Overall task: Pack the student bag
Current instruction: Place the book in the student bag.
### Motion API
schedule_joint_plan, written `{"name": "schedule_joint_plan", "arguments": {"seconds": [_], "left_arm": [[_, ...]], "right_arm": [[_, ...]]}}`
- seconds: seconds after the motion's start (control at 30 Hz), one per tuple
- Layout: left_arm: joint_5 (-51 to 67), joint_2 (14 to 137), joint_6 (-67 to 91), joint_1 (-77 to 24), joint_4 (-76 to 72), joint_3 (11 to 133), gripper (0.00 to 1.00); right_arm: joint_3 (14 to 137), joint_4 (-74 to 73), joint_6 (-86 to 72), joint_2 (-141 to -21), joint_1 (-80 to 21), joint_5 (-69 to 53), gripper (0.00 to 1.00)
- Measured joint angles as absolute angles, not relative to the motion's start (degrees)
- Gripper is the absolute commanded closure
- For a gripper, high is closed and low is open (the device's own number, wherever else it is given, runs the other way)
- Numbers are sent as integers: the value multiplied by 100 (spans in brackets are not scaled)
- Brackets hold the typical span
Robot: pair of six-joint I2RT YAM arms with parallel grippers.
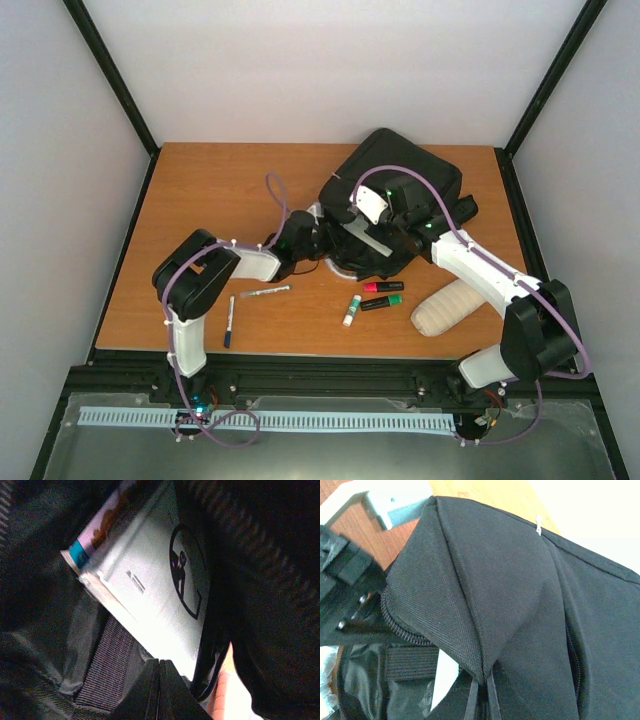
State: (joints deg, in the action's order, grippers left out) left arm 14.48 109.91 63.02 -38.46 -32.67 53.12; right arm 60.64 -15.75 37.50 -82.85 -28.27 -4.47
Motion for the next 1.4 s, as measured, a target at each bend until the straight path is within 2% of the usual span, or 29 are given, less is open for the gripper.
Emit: {"name": "schedule_joint_plan", "arguments": {"seconds": [0.23,0.57,0.83,1.0,1.27,1.33,1.4], "left_arm": [[1459,11627,6329,-4222,-3715,5505,99],[1468,12835,6499,-4327,-4200,6582,99],[1439,13050,6608,-4327,-4394,6825,99],[1435,12486,6554,-4327,-4418,6062,97],[1302,10534,6112,-4276,-3997,4191,90],[1240,10123,5968,-4235,-3826,3848,83],[1157,9649,5819,-4145,-3546,3494,71]], "right_arm": [[6069,-1564,3634,-8287,-2827,-386,97],[6069,-1566,3548,-8287,-2827,-438,97],[6069,-1564,3548,-8353,-2825,-408,97],[6069,-1568,3553,-8403,-2818,-451,97],[6154,-1796,3621,-8556,-2766,-661,94],[6230,-1907,3636,-8648,-2762,-744,90],[6257,-2027,3653,-8700,-2762,-845,79]]}}
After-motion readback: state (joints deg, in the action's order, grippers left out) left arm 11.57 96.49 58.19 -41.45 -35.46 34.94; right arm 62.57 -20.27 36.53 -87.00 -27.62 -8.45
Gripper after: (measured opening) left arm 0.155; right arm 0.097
